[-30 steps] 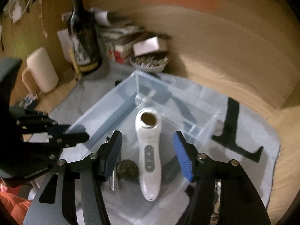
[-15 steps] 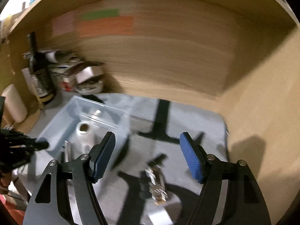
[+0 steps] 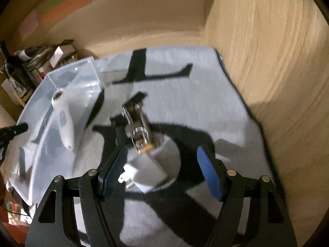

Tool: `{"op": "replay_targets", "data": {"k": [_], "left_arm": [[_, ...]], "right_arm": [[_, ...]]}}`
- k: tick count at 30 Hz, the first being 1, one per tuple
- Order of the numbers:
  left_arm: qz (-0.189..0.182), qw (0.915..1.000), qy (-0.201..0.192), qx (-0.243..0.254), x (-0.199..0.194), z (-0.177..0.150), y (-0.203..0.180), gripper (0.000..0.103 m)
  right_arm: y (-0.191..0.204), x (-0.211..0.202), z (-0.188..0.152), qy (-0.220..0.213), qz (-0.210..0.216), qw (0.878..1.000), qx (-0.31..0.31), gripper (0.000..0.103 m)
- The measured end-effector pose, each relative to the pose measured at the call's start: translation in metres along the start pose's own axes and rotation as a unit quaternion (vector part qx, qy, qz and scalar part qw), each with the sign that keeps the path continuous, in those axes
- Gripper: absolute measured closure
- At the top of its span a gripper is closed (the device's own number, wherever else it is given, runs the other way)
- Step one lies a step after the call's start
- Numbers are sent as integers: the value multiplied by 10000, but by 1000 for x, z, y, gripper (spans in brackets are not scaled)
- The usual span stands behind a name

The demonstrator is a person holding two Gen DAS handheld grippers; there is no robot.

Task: Organize rigid objects
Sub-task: 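Grasp the white plug adapter with the right tool and lift, then lower the white plug adapter into the box and open the right tool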

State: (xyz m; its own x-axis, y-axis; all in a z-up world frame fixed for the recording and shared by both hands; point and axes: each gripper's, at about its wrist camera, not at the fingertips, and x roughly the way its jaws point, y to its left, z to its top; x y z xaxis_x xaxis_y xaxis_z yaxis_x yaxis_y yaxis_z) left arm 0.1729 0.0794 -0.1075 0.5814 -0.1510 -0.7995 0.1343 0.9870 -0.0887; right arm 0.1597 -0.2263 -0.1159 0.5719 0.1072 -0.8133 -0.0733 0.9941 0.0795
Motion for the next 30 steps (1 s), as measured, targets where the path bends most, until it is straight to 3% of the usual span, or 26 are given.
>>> {"op": "replay_targets", "data": {"k": [6, 10, 19, 30], "left_arm": [[13, 10000, -13, 7, 0, 0, 0, 94], [12, 10000, -11, 7, 0, -1, 0, 94], [6, 10000, -16, 4, -1, -1, 0, 94], [-13, 10000, -22, -18, -1, -2, -1, 94]], "right_arm": [[8, 13, -8, 232, 179, 9996, -19, 36], [8, 17, -12, 316, 261, 9992, -2, 56], [12, 3, -6, 8, 117, 9999, -96, 57], [38, -27, 33, -724, 95, 9957, -566, 57]]}}
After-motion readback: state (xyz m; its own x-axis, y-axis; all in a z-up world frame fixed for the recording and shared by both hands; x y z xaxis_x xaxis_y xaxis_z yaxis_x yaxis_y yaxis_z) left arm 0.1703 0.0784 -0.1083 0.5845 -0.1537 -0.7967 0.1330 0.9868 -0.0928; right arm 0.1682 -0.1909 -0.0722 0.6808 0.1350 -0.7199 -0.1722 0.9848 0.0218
